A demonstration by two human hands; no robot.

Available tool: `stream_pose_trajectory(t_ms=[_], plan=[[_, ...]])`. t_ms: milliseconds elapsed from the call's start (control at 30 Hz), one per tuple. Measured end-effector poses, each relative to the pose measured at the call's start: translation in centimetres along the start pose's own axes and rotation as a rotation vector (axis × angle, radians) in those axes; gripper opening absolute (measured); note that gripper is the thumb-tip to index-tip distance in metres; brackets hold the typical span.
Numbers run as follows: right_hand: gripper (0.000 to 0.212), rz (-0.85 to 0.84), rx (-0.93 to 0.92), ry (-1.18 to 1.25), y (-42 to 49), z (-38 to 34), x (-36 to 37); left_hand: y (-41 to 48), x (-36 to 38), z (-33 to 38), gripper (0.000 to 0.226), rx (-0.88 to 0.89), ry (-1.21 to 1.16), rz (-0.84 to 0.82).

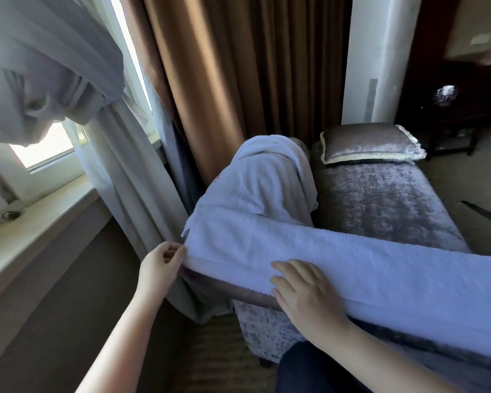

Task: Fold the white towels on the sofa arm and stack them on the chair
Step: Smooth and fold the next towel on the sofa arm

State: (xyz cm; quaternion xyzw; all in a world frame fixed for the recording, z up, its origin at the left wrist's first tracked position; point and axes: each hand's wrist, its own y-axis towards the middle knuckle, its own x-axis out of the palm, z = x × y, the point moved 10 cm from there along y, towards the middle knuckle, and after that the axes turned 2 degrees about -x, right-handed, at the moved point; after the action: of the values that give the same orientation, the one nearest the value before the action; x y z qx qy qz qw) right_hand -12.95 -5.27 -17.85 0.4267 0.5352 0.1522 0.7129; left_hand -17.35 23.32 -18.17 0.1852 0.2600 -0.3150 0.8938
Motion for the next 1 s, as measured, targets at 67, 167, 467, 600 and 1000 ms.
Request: stream_pose_trajectory(t_ms=[67,167,467,600,1000], plan=[[0.009,0.016,0.032,-0.031,-0.2,0.0,0.4,-0.6,-0.1,-0.7,0.011,-0.02,-0.089,-0.008],[0.009,0.029,0.032,-0.058,0.4,-0.3,0.7,-0.8,0.3,-1.5,0.015,-0.086,-0.262,-0.06],[0.019,0.11,-0.031,-0.015,0.9,-2.1,-0.7,-0.3,1.0,-3.7,0.021,-0.171,-0.414,-0.112],[0.018,0.049,-0.038,-0.01,0.2,-1.7,0.4,-1.1,2.0,-4.8,0.022,-0.189,-0.382,-0.133],[0.055,-0.286,-0.005,-0.144,-2.2,0.0,3.7,-0.2,1.6,-1.5,0.018,-0.063,-0.085,-0.062]])
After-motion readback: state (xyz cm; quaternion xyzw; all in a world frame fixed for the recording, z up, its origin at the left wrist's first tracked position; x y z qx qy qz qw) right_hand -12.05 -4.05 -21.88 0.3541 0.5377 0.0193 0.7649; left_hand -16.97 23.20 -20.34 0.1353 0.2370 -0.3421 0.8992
